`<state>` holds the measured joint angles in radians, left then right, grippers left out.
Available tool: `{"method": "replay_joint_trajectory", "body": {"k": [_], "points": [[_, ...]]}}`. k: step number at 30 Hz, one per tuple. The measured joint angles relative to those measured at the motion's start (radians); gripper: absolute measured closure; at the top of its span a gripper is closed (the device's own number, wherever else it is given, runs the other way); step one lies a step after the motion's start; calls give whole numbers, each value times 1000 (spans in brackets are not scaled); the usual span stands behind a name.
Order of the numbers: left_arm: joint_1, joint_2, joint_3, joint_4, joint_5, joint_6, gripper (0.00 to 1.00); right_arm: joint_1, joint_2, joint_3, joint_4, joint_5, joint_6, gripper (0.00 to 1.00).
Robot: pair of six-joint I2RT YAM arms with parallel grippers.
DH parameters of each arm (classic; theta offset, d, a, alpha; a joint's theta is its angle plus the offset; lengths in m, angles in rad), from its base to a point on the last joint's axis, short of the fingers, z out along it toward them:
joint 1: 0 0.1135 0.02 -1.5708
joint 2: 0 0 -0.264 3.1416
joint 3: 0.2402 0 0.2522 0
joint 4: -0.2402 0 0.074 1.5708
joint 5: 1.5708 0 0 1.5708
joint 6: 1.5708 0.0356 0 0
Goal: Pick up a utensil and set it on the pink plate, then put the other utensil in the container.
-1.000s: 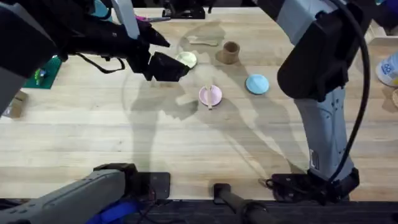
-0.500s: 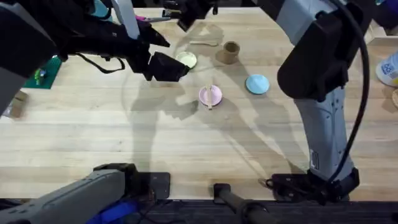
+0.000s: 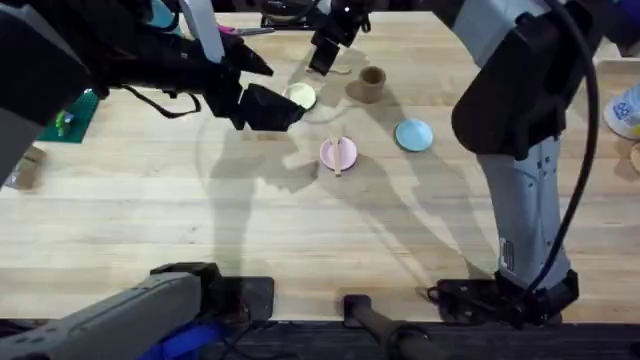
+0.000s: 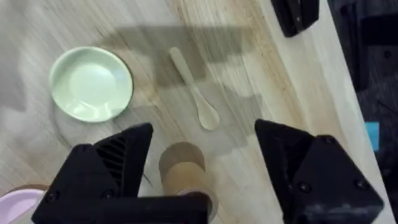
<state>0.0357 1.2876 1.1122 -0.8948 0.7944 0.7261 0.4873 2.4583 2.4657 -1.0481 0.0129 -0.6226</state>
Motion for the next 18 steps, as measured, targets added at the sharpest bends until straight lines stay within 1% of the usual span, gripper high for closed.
{"method": "replay_joint_trajectory", "body": {"k": [4, 11, 18], "points": [[0, 0, 0, 0, 0, 0, 6, -10, 0, 0, 0, -48, -40, 5], [0, 0, 0, 0, 0, 0, 6, -11, 0, 0, 23, -184, -101, 5], [0, 0, 0, -8, 0, 0, 6, -15, 3, 0, 46, -234, -152, 5]]}}
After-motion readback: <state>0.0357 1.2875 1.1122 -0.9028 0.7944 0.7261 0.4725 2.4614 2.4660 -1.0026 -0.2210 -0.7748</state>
